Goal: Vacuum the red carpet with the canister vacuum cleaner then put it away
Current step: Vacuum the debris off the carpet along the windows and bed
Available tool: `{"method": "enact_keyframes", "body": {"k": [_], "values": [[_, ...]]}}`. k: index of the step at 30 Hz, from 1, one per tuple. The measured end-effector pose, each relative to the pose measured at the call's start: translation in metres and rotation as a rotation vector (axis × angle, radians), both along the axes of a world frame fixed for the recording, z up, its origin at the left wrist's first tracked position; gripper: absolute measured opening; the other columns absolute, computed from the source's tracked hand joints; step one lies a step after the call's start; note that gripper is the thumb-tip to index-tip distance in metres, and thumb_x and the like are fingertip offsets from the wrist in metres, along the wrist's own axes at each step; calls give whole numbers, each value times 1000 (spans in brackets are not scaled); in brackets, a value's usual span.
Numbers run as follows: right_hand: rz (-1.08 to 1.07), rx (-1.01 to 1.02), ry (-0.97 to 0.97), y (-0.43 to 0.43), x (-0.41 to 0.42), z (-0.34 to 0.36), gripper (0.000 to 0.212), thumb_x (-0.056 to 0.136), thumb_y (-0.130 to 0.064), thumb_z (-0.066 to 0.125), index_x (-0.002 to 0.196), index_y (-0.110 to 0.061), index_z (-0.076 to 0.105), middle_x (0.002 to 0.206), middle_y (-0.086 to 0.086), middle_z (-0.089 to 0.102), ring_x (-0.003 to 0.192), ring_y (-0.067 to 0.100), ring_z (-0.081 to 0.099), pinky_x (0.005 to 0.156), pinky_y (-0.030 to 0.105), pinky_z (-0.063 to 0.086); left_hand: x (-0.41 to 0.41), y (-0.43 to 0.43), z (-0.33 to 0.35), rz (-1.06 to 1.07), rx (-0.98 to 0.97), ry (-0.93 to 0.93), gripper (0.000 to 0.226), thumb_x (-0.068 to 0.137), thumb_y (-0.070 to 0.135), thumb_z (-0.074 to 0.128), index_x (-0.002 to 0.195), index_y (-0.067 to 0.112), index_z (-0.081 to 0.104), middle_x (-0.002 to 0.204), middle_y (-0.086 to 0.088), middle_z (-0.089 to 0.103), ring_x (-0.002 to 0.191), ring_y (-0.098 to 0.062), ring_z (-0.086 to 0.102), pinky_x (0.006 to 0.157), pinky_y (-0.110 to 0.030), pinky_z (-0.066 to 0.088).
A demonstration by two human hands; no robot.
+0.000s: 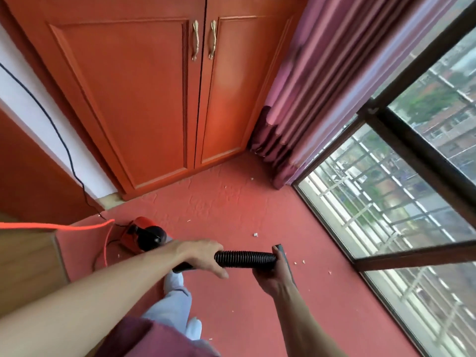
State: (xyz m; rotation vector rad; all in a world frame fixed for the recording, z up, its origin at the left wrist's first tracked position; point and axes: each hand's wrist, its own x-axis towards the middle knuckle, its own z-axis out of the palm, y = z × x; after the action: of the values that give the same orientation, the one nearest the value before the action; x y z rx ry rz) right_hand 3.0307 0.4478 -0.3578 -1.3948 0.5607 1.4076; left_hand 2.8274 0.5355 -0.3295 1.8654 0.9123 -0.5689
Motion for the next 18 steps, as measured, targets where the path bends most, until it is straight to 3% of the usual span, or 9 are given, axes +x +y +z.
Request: {"method": "enact_keyframes", "body": {"k": [2, 5, 9, 10, 11, 12, 14, 16, 18], "values": [[56, -9, -40, 17, 16, 6, 21, 93, -28, 62, 81, -13, 54, 53, 6, 55, 61, 17, 49, 59, 31, 45, 21, 17, 1, -45, -12, -31, 41, 81, 54, 74, 92, 22, 51, 93, 1, 57, 83, -20, 53, 72, -32, 41], [72, -67, -100, 41, 37, 5, 23, 91, -30, 64, 84, -12, 52, 66, 8, 49, 65, 18, 47, 62, 31, 43, 38, 43, 3, -79, -55, -54, 42, 81, 56, 72, 94, 20, 54, 94, -1, 59, 84, -21, 54, 79, -36, 47], [44, -36, -91, 79, 45, 4, 31, 97, -32, 55, 77, -9, 47, 45, 7, 54, 39, 15, 55, 40, 24, 46, 37, 91, -2, -21, -96, -79, 46, 76, 66, 69, 93, 24, 60, 99, -5, 68, 86, -21, 60, 87, -38, 51], [54, -2, -81, 87, 43, 2, 30, 97, -31, 55, 82, -6, 51, 54, 10, 61, 43, 16, 60, 39, 24, 49, 35, 101, -4, -1, -109, -90, 46, 75, 67, 69, 90, 23, 61, 96, -5, 68, 83, -20, 60, 82, -37, 50], [66, 21, -85, 95, 38, 2, 30, 93, -30, 61, 93, 0, 55, 73, 15, 70, 60, 21, 69, 47, 28, 55, 33, 110, -6, 21, -123, -97, 45, 77, 66, 69, 87, 23, 61, 90, -4, 66, 80, -19, 59, 78, -34, 48], [80, 38, -100, 104, 34, 0, 45, 84, -29, 71, 110, 4, 55, 100, 20, 71, 86, 28, 72, 64, 36, 61, 31, 118, -7, 43, -136, -102, 45, 78, 65, 69, 86, 22, 61, 85, -1, 63, 78, -18, 58, 75, -32, 45], [68, 48, -140, 119, 32, -8, 83, 64, -28, 84, 132, 3, 49, 131, 23, 59, 122, 34, 58, 98, 48, 50, 29, 132, -10, 86, -157, -111, 45, 80, 66, 68, 84, 22, 61, 80, 4, 59, 74, -16, 56, 72, -29, 43], [22, 27, -157, 137, 33, -18, 72, 72, -27, 78, 132, 1, 50, 114, 18, 65, 116, 32, 60, 101, 48, 48, 26, 142, -14, 120, -186, -134, 48, 81, 69, 65, 83, 21, 61, 77, 4, 57, 72, -16, 55, 70, -28, 42], [-22, 20, -86, 152, 21, -8, 51, 80, -21, 70, 125, -4, 52, 84, 12, 61, 88, 26, 61, 75, 41, 59, 22, 149, -18, 156, -237, -135, 52, 83, 72, 61, 82, 20, 59, 74, 3, 55, 70, -16, 54, 69, -29, 41]]}}
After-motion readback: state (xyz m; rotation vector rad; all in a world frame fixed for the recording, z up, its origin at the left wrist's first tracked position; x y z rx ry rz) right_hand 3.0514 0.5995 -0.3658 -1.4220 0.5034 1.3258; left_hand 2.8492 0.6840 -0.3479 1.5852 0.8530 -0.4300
